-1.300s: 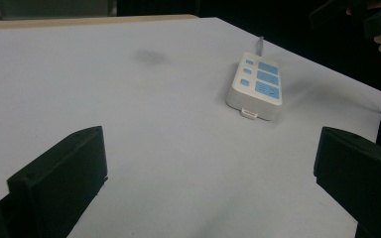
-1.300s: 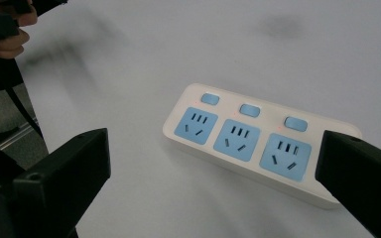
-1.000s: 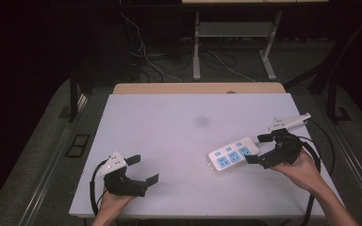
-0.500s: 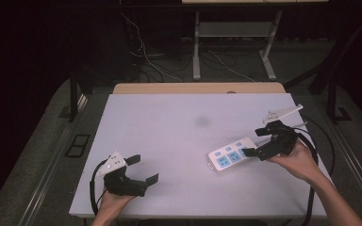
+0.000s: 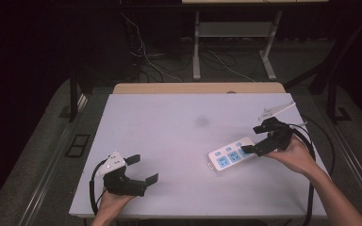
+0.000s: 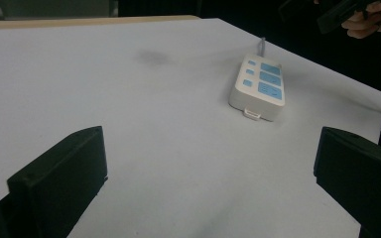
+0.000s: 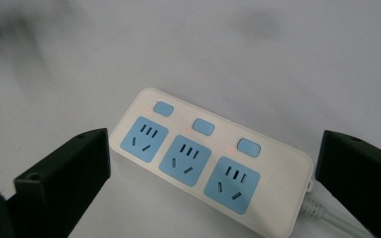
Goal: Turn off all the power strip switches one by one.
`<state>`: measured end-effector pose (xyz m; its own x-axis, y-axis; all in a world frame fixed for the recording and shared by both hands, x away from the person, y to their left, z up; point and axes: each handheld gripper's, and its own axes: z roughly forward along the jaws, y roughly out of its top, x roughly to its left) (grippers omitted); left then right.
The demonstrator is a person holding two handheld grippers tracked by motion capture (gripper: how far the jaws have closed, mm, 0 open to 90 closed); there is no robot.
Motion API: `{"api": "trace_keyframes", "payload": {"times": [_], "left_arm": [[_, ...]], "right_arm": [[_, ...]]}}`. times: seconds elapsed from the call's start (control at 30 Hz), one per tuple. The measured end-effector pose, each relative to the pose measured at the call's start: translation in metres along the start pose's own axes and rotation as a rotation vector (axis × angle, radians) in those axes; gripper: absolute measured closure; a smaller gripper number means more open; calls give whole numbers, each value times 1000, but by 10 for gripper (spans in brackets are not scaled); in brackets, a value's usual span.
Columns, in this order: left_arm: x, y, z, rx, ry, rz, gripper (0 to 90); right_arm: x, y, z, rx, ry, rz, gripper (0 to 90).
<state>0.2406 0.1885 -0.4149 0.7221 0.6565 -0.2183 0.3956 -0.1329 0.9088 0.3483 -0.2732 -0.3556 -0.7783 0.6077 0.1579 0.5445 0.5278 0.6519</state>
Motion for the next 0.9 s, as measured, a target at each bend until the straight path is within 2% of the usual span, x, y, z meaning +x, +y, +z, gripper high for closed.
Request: {"api": "trace_keyframes", "payload": {"times": [0.27,0.4,0.63,0.67,0.73,0.77,0.83,0.9], "left_arm": [[0,0,0,2,0,2,0],[0,0,0,-3,-1,-7,0],[1,0,0,4,1,0,0],[1,0,0,3,1,-1,0],[1,0,0,4,3,-2,0],[2,0,0,5,4,-1,0],[3,0,0,4,6,-6,0],[3,0,-1,2,7,-9,0]], "right_arm": [[-6,1,6,-8,-13,-3,6],[-8,2,9,-18,-5,-9,6],[-14,1,18,19,-9,-9,11],[-15,1,19,22,-2,-14,66],[-16,1,22,28,18,-20,92],[-18,1,23,37,14,-18,93],[-20,1,26,46,15,-13,160],[-20,0,27,48,1,-9,161]]}}
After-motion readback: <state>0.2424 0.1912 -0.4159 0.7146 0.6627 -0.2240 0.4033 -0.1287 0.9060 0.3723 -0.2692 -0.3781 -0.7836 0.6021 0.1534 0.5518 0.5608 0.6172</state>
